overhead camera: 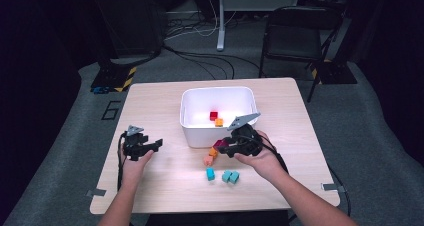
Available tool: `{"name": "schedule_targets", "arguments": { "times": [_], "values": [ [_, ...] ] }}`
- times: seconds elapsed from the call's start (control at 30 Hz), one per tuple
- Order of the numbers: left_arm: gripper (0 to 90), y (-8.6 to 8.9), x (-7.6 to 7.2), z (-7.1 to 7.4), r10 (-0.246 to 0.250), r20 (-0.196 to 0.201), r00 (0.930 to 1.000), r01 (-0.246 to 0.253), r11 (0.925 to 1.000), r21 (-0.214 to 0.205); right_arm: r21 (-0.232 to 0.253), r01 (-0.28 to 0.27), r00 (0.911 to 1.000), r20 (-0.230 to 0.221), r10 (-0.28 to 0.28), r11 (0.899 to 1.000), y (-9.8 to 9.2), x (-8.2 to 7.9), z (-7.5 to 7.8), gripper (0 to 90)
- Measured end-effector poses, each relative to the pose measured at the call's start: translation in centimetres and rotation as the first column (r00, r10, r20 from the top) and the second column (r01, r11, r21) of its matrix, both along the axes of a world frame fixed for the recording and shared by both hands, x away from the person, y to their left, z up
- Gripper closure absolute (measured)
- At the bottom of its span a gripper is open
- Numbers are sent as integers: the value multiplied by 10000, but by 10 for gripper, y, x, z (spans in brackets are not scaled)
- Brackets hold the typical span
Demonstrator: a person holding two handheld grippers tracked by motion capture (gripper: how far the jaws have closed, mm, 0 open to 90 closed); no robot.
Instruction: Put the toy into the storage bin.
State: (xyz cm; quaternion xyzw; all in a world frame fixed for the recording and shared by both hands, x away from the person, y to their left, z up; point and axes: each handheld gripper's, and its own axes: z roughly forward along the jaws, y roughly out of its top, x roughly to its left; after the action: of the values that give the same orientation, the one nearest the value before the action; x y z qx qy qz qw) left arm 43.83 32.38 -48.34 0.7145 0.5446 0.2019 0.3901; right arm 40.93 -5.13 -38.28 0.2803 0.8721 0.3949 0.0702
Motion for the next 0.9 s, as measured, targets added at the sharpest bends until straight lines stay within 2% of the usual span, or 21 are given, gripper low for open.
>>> {"name": "schedule_targets", "arguments": {
  "times": [0.33, 0.53, 0.9],
  "values": [
    [313, 0, 0, 0, -37, -15, 10000, 37, 10000, 3, 210, 134, 9999, 68, -136, 9997, -3, 10, 25, 583],
    [314, 0, 0, 0, -19, 10, 10000, 19, 10000, -14, 269, 212, 9996, 180, -217, 9994, -4, 19, 34, 583],
    [314, 0, 1, 0, -4, 30, 10000, 4, 10000, -44, 222, 880, 9947, 523, -890, 9959, -7, 47, 45, 583]
  ]
}}
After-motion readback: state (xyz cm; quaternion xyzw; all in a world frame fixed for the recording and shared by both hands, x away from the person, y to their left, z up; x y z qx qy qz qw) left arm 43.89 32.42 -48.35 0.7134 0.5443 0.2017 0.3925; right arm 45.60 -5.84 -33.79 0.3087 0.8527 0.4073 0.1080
